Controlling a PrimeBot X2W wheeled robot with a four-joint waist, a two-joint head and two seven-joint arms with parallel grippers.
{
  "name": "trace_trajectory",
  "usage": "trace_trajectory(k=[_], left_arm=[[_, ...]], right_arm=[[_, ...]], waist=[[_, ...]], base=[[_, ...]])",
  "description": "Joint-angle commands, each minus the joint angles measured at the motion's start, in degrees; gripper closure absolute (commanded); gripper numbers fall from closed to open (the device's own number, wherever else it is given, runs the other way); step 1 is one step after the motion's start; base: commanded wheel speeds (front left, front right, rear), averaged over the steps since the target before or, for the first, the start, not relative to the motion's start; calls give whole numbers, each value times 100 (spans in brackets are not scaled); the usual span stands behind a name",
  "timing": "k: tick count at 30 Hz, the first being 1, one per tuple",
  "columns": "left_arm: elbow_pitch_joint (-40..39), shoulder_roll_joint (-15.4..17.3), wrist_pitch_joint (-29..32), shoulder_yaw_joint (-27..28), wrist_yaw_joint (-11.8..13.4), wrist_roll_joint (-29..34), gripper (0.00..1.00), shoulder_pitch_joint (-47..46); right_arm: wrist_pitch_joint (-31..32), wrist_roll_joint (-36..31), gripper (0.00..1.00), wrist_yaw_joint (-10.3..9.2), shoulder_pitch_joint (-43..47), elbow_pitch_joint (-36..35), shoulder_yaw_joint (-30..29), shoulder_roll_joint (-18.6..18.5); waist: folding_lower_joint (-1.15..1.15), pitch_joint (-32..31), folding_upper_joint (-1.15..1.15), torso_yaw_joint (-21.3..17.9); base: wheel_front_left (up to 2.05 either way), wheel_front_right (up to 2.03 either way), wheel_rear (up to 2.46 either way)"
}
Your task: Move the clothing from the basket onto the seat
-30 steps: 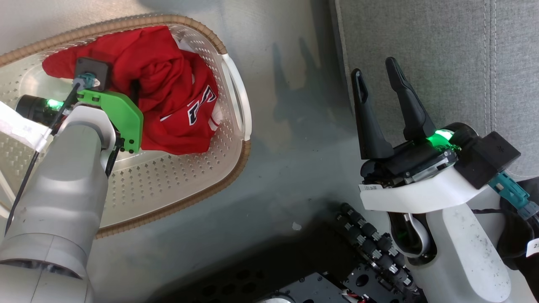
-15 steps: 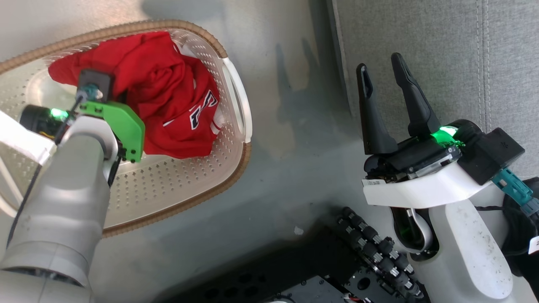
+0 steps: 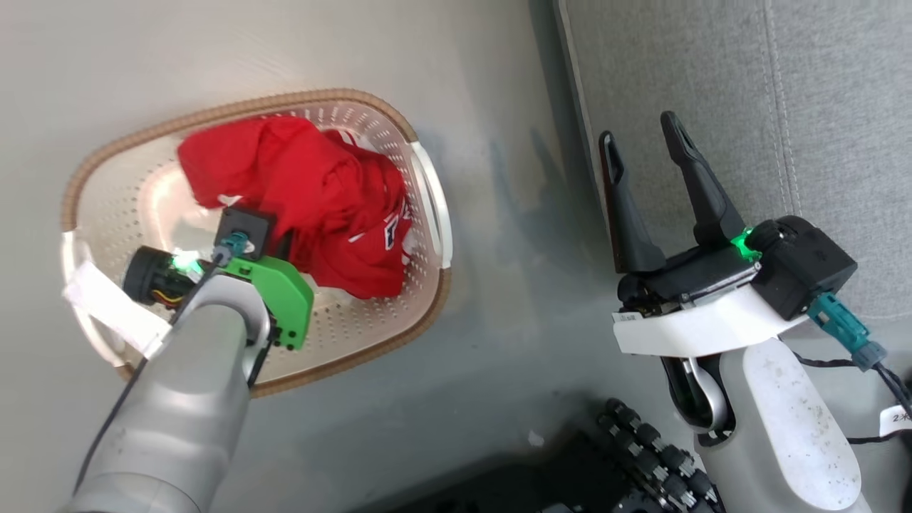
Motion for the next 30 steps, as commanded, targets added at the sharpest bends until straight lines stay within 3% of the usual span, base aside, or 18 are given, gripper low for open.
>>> trace_trajectory(k=[1,11,23,30], left_arm=[[-187,-60,-23,36,-21,-20,100,169],[-1539,-108,-25,243,149,18,100,1022],[-3437,-42,-24,1030,304,-89,100,2035],[-4764,-19,-19,1465,256,55,100,2572]], right_arm=[[-17,-59,0,0,84,46,-36,-17],[-17,-451,0,0,356,349,-148,-18],[228,-606,0,0,846,280,-346,-18],[454,-678,0,0,1180,107,-532,-18]], waist=[[0,-558,0,353],[0,-1586,0,770],[0,-2585,0,1172],[0,-3089,0,1367]], base=[[0,0,0],[0,0,0],[0,0,0],[0,0,0]])
